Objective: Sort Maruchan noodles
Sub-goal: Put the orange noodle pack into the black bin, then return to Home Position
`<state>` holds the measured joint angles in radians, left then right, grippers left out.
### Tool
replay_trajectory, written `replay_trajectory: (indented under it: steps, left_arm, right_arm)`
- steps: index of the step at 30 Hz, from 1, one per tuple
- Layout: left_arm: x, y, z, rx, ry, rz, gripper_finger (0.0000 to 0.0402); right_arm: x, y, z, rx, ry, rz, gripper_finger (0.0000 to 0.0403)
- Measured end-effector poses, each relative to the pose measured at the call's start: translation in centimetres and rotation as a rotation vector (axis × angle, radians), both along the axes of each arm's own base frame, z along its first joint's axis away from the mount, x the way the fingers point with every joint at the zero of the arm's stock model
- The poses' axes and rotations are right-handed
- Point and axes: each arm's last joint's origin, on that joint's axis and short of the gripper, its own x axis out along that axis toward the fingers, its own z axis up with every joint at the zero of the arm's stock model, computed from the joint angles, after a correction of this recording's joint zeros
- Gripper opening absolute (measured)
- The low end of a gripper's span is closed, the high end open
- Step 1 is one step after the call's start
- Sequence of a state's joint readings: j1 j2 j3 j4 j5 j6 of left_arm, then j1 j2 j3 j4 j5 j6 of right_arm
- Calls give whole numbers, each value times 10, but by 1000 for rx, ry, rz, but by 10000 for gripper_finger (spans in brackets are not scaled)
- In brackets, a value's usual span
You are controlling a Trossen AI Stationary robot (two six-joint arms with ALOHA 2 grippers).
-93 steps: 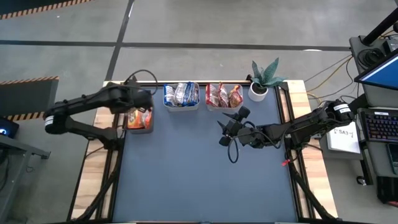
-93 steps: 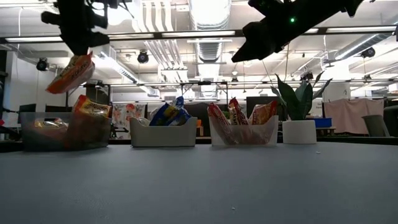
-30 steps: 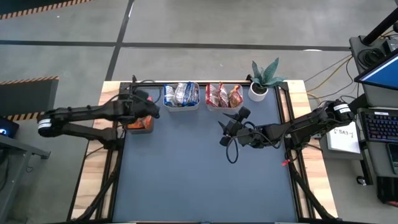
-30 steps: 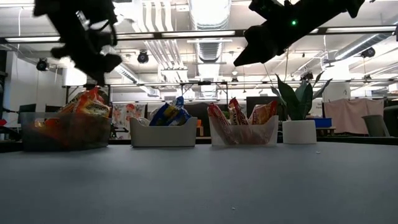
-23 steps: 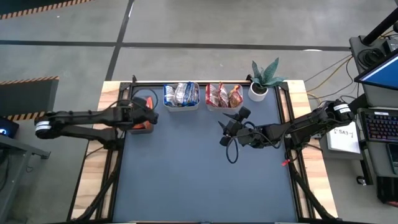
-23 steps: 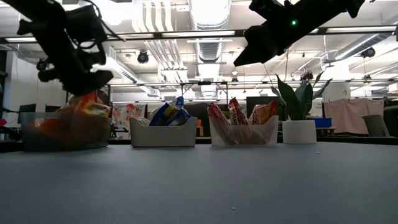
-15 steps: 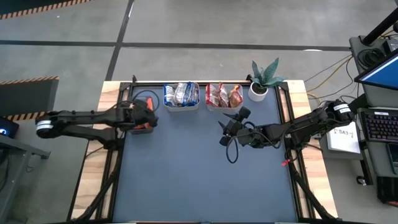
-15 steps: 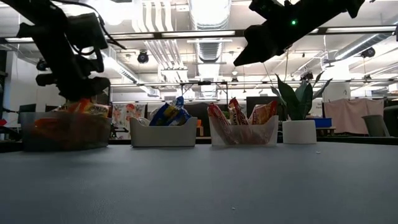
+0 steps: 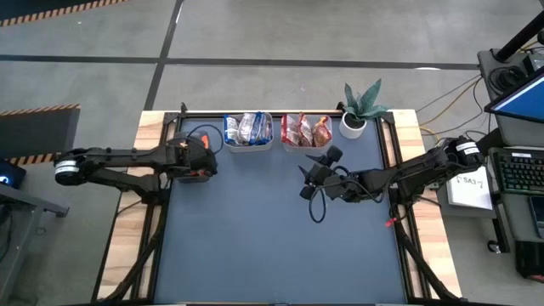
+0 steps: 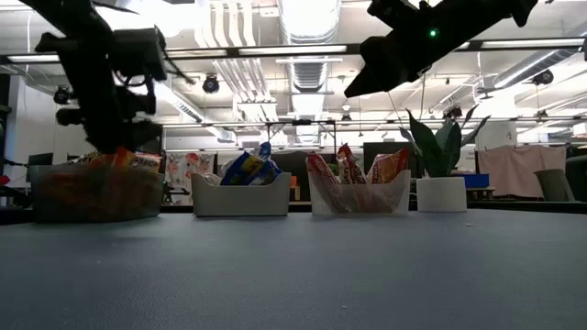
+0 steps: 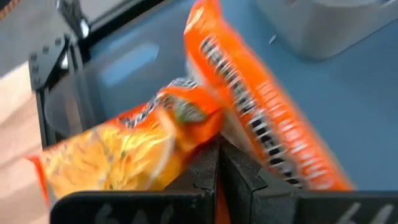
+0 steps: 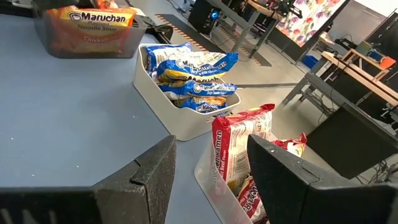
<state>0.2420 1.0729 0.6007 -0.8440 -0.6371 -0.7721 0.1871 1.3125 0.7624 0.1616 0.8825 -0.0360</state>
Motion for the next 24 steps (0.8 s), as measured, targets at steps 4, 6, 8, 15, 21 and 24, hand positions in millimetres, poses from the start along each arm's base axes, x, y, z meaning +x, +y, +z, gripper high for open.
replay_trajectory:
  steps: [4, 6, 8, 15, 21, 24]
  left_arm:
    - [8, 2, 21, 21, -23, -53, 1]
    - [12, 2, 33, 32, -37, -75, 1]
    - [16, 2, 46, 42, -55, -93, 1]
    - [28, -27, 88, 158, -178, -296, 1]
    - [28, -81, 93, 220, -326, -691, 1]
    - [21, -107, 82, 245, -410, -883, 1]
  right_arm:
    - [0, 0, 0, 0, 0, 0, 187]
    - [0, 0, 0, 0, 0, 0, 187]
    - [0, 0, 0, 0, 1, 0, 187]
    - [0, 0, 0, 0, 3, 0, 187]
    - [1, 3, -2, 49, 20, 106, 187]
    - [2, 5, -3, 66, 37, 194, 187]
